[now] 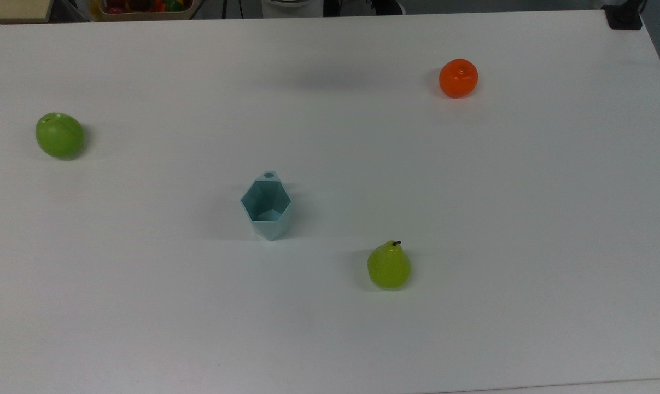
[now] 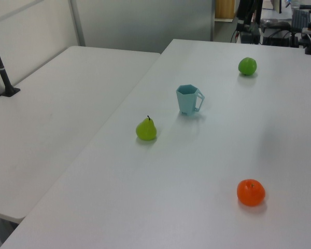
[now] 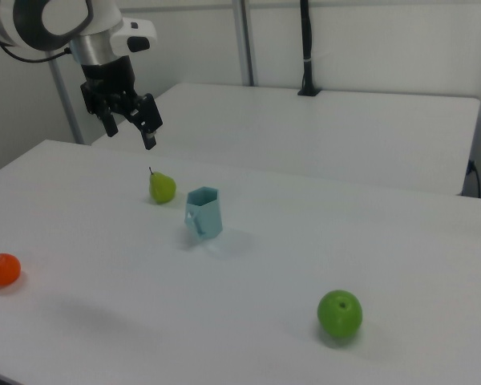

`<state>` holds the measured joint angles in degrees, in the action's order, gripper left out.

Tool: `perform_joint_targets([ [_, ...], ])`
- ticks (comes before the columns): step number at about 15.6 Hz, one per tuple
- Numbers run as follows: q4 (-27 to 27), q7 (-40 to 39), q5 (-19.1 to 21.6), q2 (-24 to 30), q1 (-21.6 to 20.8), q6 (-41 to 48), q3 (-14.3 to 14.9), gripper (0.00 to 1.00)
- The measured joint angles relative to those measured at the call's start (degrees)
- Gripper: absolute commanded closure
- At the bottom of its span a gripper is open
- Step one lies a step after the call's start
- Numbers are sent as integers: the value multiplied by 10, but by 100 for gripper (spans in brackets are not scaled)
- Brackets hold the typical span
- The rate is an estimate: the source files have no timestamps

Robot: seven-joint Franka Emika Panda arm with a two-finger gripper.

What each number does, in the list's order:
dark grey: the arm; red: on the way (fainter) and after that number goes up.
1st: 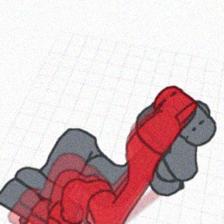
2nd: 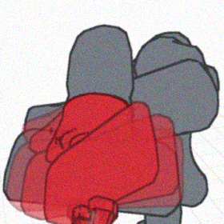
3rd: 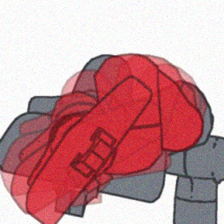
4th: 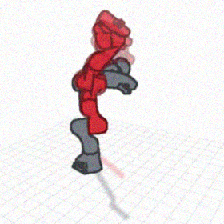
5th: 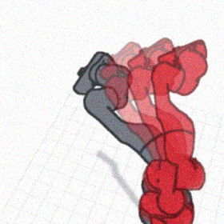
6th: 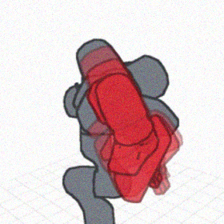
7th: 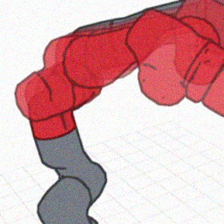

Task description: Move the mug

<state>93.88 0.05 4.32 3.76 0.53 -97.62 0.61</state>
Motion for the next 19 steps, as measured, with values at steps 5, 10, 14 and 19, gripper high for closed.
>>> perform_joint_targets([
  [5, 1, 0, 0, -1, 0, 0, 0, 0],
  [10, 2, 0, 0, -17, 0, -8, 0, 0],
  [14, 2, 0, 0, -38, 0, -35, 0, 0],
  [19, 3, 0, 0, -72, 0, -77, 0, 0],
])
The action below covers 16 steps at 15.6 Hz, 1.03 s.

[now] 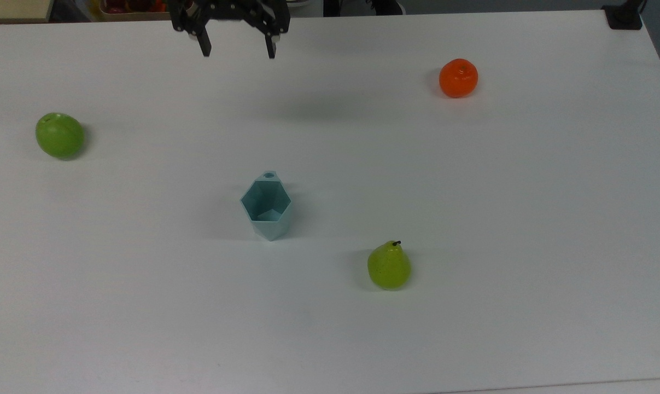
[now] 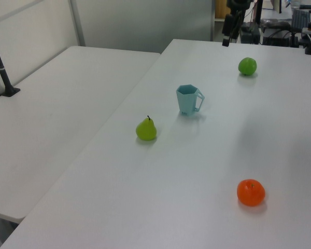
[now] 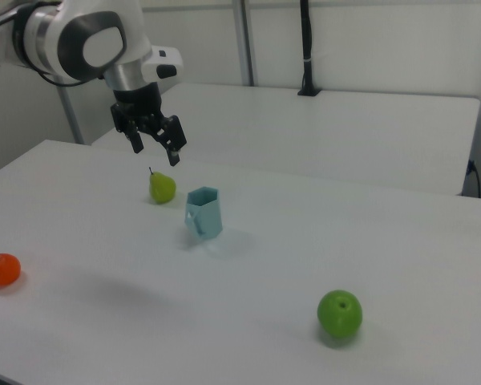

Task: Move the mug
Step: 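Move the open gripper down over the teal mug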

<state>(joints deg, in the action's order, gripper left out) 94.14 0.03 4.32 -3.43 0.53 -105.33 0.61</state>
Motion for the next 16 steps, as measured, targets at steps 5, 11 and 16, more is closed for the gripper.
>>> perform_joint_targets([
  [5, 1, -1, 0, -47, -4, -71, 0, 0],
  [11, 4, -4, -9, -99, -11, -119, -1, 0],
  [16, 7, -4, -35, -142, -19, -147, -3, 0],
])
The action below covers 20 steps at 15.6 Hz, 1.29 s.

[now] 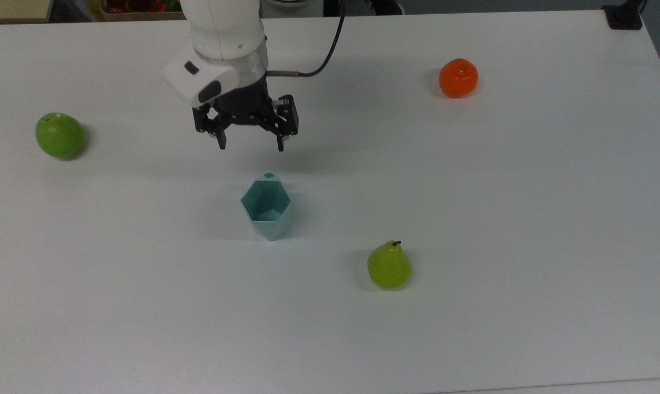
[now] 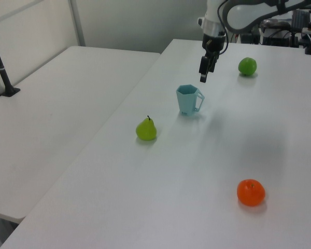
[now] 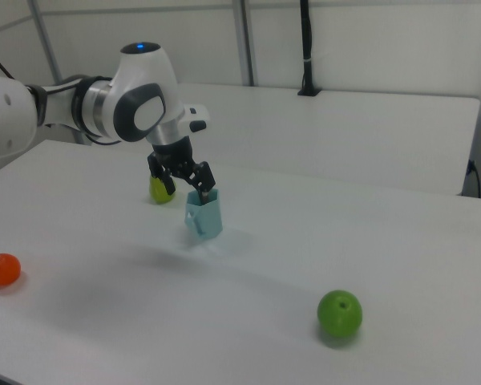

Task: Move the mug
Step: 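Move the open gripper down over the teal mug, then lower the gripper onto the mug rim and close it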

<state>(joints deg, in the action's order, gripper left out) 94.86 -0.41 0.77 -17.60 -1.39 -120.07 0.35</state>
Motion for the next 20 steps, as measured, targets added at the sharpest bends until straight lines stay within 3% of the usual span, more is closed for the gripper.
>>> perform_joint_targets([
  [6, 18, 0, -26, -40, -12, -54, -4, 0],
  [14, 22, 0, -37, -76, -23, -91, -5, 14],
  [20, 22, 9, -48, -84, -23, -101, -4, 49],
])
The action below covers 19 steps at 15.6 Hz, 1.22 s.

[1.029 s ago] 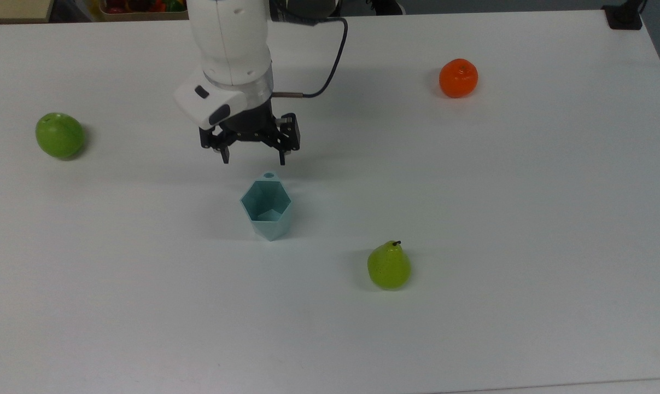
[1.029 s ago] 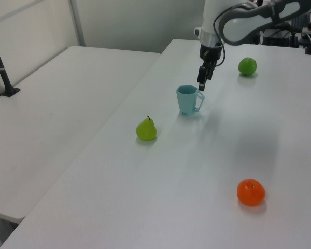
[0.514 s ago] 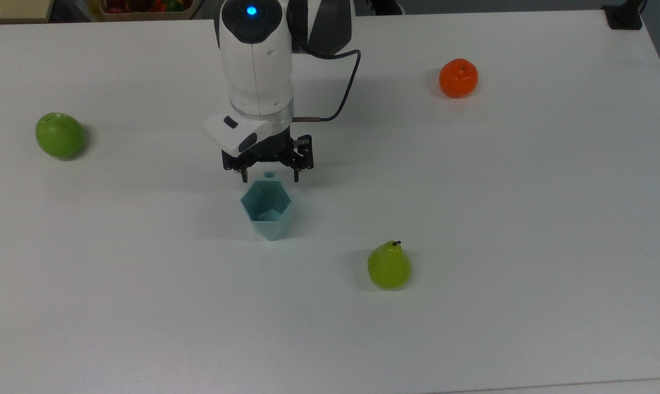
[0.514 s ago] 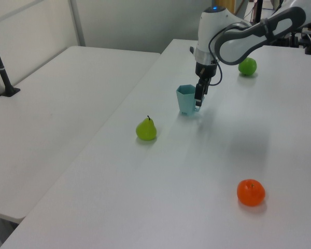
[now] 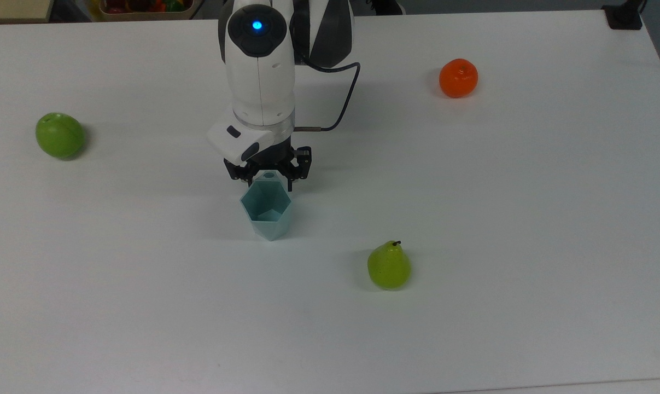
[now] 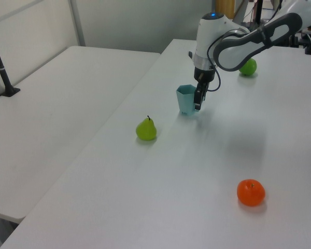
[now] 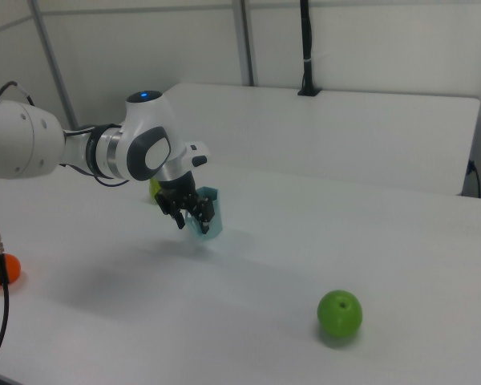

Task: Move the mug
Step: 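Lower the gripper onto the mug rim and close it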

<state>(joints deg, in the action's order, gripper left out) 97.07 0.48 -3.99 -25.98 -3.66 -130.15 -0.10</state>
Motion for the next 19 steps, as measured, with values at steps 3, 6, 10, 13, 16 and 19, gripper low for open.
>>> perform_joint_targets([
  [3, 0, 0, 0, 0, 1, 0, 0, 57],
  [6, 0, 0, 0, 0, 2, 0, 0, 61],
  [10, 0, 0, 0, 0, 2, 0, 0, 75],
  [13, 0, 1, 0, 0, 2, 0, 0, 99],
  [16, -1, 1, 0, 0, 2, -1, 0, 100],
  [19, -1, 1, 0, 0, 3, -1, 0, 100],
])
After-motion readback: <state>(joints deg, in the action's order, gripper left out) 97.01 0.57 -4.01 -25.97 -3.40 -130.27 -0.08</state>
